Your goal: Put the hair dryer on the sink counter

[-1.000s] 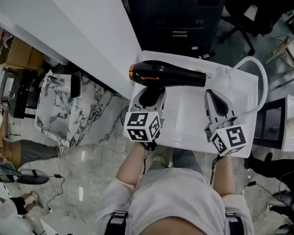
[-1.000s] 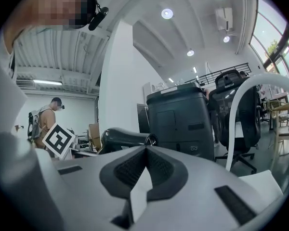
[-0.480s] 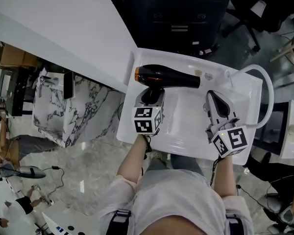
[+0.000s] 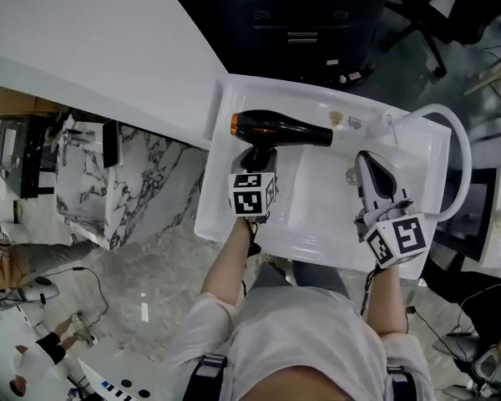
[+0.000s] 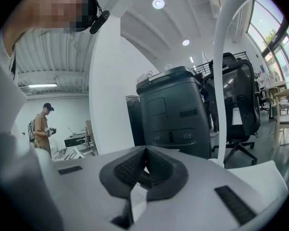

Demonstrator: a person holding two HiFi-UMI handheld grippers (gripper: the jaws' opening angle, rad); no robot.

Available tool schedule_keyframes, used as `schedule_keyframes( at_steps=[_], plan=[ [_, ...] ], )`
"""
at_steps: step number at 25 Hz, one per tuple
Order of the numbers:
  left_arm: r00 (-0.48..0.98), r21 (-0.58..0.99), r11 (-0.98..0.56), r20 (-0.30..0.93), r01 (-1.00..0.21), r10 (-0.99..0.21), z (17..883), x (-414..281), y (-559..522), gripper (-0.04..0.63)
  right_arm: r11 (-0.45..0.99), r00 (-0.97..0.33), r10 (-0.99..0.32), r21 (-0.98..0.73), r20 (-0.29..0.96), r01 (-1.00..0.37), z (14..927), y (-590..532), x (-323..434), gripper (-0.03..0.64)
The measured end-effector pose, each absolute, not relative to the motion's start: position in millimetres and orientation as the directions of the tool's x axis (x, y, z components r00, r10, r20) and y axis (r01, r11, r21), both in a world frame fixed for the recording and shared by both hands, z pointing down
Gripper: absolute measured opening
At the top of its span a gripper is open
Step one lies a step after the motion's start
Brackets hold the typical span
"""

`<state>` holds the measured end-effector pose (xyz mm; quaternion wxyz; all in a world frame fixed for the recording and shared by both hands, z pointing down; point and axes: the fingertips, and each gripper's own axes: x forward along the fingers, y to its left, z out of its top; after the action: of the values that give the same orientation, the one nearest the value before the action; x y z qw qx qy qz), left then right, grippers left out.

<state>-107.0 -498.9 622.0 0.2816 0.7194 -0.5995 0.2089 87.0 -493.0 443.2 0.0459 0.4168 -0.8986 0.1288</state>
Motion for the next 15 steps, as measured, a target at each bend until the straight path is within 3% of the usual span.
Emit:
schedule_keyframes(
  at_steps=[15],
  plan=[
    [0.133, 0.106, -0.08, 0.758, -0.991, -0.638, 669.4, -116.0, -495.8, 0.173, 0.62, -0.649, -0.732, -0.195, 0.206, -0.76, 454.7, -490.5, 99.8, 0.009]
  ],
)
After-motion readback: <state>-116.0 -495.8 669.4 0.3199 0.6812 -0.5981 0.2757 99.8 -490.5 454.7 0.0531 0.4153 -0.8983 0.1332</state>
